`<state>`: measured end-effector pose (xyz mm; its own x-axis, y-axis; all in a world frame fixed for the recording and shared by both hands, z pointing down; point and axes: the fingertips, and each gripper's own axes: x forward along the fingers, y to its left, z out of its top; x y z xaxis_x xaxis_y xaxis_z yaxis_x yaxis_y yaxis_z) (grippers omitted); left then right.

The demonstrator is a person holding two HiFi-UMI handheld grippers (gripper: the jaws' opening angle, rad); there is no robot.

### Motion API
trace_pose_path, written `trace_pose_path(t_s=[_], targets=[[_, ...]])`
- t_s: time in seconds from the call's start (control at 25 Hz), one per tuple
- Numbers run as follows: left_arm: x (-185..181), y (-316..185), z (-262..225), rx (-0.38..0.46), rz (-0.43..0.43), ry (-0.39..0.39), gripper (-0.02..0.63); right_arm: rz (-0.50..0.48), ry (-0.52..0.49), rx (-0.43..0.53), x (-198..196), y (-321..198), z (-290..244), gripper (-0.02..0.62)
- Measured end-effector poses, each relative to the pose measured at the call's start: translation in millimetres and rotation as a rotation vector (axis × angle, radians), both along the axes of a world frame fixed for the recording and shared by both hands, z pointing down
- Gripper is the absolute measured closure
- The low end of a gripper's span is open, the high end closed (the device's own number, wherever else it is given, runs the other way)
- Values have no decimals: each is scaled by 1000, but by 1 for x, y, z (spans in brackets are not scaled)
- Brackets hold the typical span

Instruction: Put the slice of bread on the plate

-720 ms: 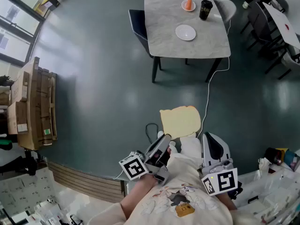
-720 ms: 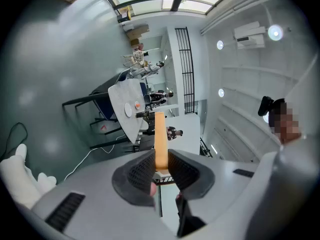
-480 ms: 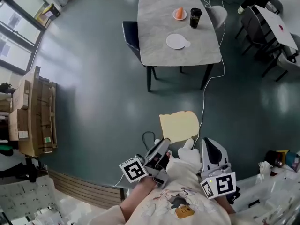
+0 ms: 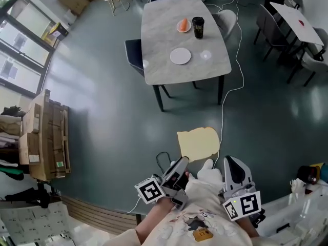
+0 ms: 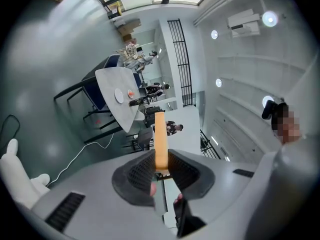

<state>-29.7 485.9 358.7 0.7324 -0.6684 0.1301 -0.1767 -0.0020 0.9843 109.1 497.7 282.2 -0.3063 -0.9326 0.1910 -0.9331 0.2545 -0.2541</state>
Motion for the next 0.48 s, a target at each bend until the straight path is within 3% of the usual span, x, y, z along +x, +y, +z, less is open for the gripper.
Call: trace_pose_path(t_s=[0.16,0.32,0.48], targets=[[36,-1,10,-29,-28,34,517,-45,2,29,29,-1,6,589],[41,17,8,-104,-77,121,517,-63,8,-71,32,10,35,589],[58,6,4,-56,-44,67,517,-65,-39,-84,53,4,34,589]])
